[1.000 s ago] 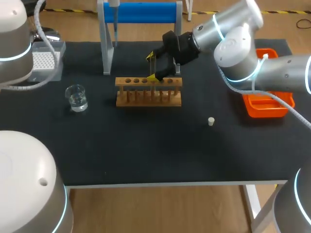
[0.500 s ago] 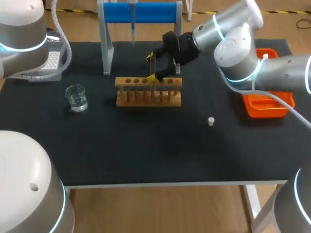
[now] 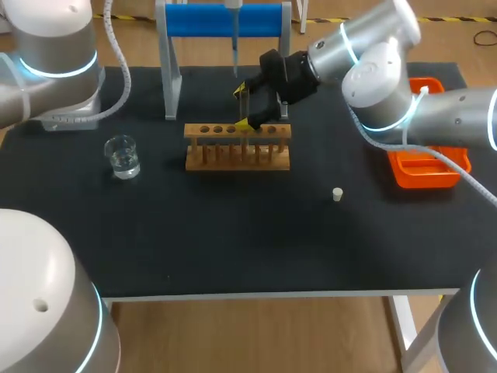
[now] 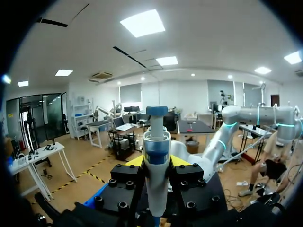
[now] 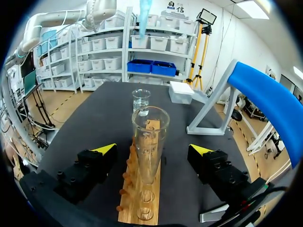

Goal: Invert the test tube, pick up the pipette, mount the tip to pipette, aspirate from beaker and dispense into the tube, eject the tip, return the pipette, and cap with the stopper.

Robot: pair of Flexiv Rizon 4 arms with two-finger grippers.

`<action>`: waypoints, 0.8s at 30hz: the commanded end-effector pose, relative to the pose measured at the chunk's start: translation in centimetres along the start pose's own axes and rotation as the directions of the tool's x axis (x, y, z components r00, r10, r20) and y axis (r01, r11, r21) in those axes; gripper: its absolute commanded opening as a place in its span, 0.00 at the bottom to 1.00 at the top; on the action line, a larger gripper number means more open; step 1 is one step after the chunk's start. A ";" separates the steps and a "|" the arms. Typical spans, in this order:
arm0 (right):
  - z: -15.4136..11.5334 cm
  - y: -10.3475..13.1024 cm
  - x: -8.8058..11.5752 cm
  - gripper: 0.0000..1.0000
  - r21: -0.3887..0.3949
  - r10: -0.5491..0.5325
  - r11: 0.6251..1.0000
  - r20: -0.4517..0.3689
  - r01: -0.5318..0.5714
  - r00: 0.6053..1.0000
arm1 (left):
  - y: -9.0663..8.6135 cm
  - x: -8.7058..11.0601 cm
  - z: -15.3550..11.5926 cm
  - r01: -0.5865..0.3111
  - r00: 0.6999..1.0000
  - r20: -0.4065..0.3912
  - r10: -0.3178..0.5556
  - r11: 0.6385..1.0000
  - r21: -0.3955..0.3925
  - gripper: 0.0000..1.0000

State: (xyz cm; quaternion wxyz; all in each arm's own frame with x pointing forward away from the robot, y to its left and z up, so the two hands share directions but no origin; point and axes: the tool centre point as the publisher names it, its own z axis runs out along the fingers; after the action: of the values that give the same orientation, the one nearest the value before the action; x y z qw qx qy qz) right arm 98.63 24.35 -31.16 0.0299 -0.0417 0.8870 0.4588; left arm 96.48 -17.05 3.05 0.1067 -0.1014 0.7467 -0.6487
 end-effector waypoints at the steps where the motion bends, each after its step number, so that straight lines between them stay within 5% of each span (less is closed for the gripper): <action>1: -0.1 0.0 -0.1 1.00 0.003 0.001 1.000 -0.004 -0.001 1.000 | 0.2 0.0 0.6 0.006 1.000 -0.008 -0.006 1.000 0.005 0.00; 24: -0.1 0.0 -0.1 1.00 0.003 0.001 1.000 -0.004 -0.001 1.000 | 1.7 -0.3 1.5 0.024 0.999 -0.034 -0.023 0.999 0.034 0.00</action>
State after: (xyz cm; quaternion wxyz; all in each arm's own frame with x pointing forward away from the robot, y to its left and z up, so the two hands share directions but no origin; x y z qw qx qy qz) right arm 98.63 24.35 -31.16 0.0299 -0.0417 0.8870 0.4589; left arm 96.85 -18.07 1.36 0.0899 -0.1004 0.7377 -0.6615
